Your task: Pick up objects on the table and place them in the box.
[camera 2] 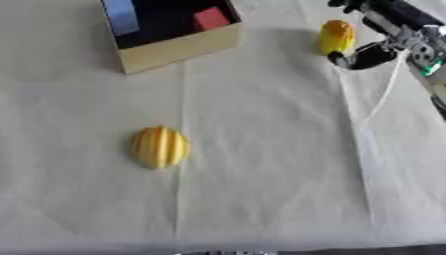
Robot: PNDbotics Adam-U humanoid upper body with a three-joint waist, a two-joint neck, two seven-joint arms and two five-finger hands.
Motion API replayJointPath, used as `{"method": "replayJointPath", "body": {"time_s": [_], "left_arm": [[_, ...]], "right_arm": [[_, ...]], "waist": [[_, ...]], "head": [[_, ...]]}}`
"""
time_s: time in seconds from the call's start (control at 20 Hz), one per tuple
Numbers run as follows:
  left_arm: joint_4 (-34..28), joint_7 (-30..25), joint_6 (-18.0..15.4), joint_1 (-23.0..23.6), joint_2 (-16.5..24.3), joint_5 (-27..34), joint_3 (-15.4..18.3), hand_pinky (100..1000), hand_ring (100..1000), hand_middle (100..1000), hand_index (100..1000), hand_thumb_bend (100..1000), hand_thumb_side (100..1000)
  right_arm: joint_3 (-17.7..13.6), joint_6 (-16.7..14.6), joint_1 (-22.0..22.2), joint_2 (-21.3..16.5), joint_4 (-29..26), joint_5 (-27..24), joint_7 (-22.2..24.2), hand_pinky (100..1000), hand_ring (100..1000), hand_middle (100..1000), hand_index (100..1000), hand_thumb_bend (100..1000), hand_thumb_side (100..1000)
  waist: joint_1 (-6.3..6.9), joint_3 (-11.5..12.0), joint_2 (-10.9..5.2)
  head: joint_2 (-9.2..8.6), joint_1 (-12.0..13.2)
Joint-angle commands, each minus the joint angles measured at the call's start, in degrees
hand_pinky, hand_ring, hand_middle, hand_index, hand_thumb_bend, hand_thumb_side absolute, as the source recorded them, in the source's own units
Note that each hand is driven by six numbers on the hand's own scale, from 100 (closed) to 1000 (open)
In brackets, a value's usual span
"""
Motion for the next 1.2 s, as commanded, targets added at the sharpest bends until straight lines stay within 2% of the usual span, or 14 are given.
{"method": "replayJointPath", "body": {"time_s": [0.05, 0.45, 0.85, 1.0, 1.2], "left_arm": [[-1.0, -0.4, 0.0, -0.6, 1.3, 0.3, 0.1, 798, 743, 574, 793, 100, 578], [-1.0, -0.6, 0.0, -0.5, 1.0, 0.2, 0.2, 799, 739, 573, 793, 100, 577], [-1.0, -0.8, 0.1, -0.6, 0.9, 0.2, 0.2, 799, 739, 573, 793, 100, 578], [-1.0, -0.9, 0.1, -0.6, 0.7, 0.1, 0.2, 800, 739, 573, 793, 100, 578], [-1.0, -0.9, 0.2, -0.6, 0.6, 0.2, 0.2, 800, 739, 572, 793, 100, 578]], "right_arm": [[-1.3, 0.8, -0.8, -1.4, 0.8, 0.9, -0.9, 873, 848, 869, 926, 328, 100], [-2.0, 2.4, -0.9, -1.1, 2.4, 0.6, -3.2, 869, 841, 859, 927, 297, 100], [-2.5, 4.2, -0.9, -1.3, 3.6, 1.5, -4.0, 860, 844, 856, 928, 328, 100], [-2.5, 4.9, -1.2, -1.3, 4.5, 3.0, -3.6, 850, 845, 852, 925, 378, 100], [-2.5, 5.2, -1.4, -1.0, 5.1, 3.9, -3.9, 849, 838, 842, 923, 365, 100]], "waist": [[-0.7, 0.2, 0.14], [-0.93, 0.7, 0.92], [-1.15, 0.9, 1.48], [-1.11, 1.0, 1.79], [-1.13, 1.3, 2.13]], "head": [[0.11, -0.3], [-0.42, -0.5], [-1.11, -0.9], [-1.37, -1.0], [-1.63, -1.1]]}}
